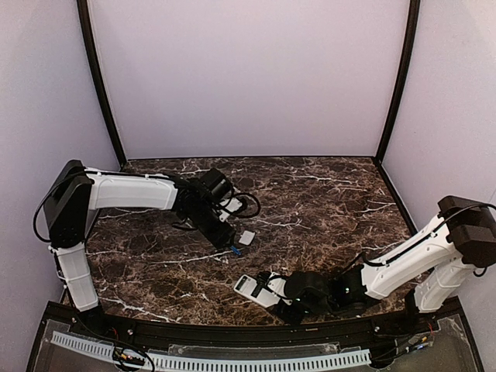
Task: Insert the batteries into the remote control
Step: Pick up the battery from the center of the board.
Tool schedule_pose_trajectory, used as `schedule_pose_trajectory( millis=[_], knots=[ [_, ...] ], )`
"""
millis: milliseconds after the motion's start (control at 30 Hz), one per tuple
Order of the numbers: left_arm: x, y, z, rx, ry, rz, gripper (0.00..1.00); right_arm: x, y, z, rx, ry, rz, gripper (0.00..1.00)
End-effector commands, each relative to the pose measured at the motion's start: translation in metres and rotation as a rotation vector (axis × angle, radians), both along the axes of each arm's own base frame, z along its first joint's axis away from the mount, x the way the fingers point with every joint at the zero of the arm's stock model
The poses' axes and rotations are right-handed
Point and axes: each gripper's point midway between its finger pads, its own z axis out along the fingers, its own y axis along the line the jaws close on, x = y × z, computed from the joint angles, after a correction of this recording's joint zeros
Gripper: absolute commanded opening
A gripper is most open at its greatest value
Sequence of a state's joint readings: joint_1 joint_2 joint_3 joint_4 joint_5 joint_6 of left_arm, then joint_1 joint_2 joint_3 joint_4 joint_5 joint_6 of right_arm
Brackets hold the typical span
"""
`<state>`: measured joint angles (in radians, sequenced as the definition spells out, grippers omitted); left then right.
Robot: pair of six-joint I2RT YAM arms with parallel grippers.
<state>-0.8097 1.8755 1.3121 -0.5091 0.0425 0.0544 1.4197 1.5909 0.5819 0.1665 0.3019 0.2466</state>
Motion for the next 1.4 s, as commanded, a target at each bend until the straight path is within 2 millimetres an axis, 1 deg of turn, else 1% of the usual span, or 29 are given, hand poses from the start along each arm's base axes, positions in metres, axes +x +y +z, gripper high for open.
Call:
schedule_pose_trajectory(
  millis=[0,33,67,100,133,167,233,367,567,667,833,933,1033,1200,1267,1367],
  knots=[
    [-0.013,0.004,0.0,-0.054,0.134,0.151,0.59,-0.004,-0.029,-0.02,-0.104,0.031,-0.012,0.0],
    [-0.017,0.001,-0.002,-0.08,0.166,0.172,0.58,-0.003,-0.03,-0.019,-0.105,0.028,-0.017,0.0],
    [-0.021,0.001,-0.005,-0.11,0.193,0.229,0.57,-0.003,-0.03,-0.019,-0.103,0.027,-0.02,0.0],
    [-0.026,-0.002,-0.002,-0.142,0.219,0.243,0.55,-0.003,-0.03,-0.02,-0.107,0.028,-0.019,0.0],
    [-0.029,-0.001,-0.008,-0.164,0.246,0.301,0.55,-0.003,-0.03,-0.02,-0.11,0.026,-0.02,0.0],
    [-0.032,-0.003,-0.006,-0.184,0.258,0.32,0.54,-0.002,-0.031,-0.021,-0.116,0.024,-0.023,0.0],
    [-0.037,-0.006,-0.009,-0.21,0.274,0.371,0.55,0.0,-0.032,-0.023,-0.128,0.018,-0.031,0.0],
    [-0.04,-0.008,-0.021,-0.182,0.268,0.447,0.55,0.001,-0.032,-0.024,-0.139,0.013,-0.033,0.0],
    [-0.038,-0.015,-0.029,-0.192,0.26,0.516,0.55,0.001,-0.033,-0.021,-0.131,0.009,-0.037,0.0],
    [-0.033,-0.014,-0.033,-0.185,0.247,0.556,0.55,0.002,-0.033,-0.02,-0.128,0.005,-0.041,0.0],
    [-0.026,-0.018,-0.038,-0.157,0.214,0.58,0.56,0.003,-0.033,-0.021,-0.131,0.004,-0.039,0.0],
    [-0.027,-0.022,-0.045,-0.131,0.205,0.572,0.55,0.002,-0.033,-0.02,-0.128,0.004,-0.039,0.0],
    [-0.025,-0.028,-0.046,-0.127,0.202,0.557,0.54,0.002,-0.033,-0.02,-0.129,0.003,-0.039,0.0],
    [-0.027,-0.036,-0.049,-0.117,0.193,0.514,0.47,0.003,-0.032,-0.021,-0.129,0.001,-0.04,0.0],
    [-0.025,-0.034,-0.051,-0.093,0.169,0.504,0.45,0.003,-0.033,-0.021,-0.132,0.001,-0.04,0.0],
    [-0.026,-0.029,-0.054,-0.057,0.146,0.49,0.37,0.003,-0.032,-0.021,-0.13,0.0,-0.041,0.0]
  ],
)
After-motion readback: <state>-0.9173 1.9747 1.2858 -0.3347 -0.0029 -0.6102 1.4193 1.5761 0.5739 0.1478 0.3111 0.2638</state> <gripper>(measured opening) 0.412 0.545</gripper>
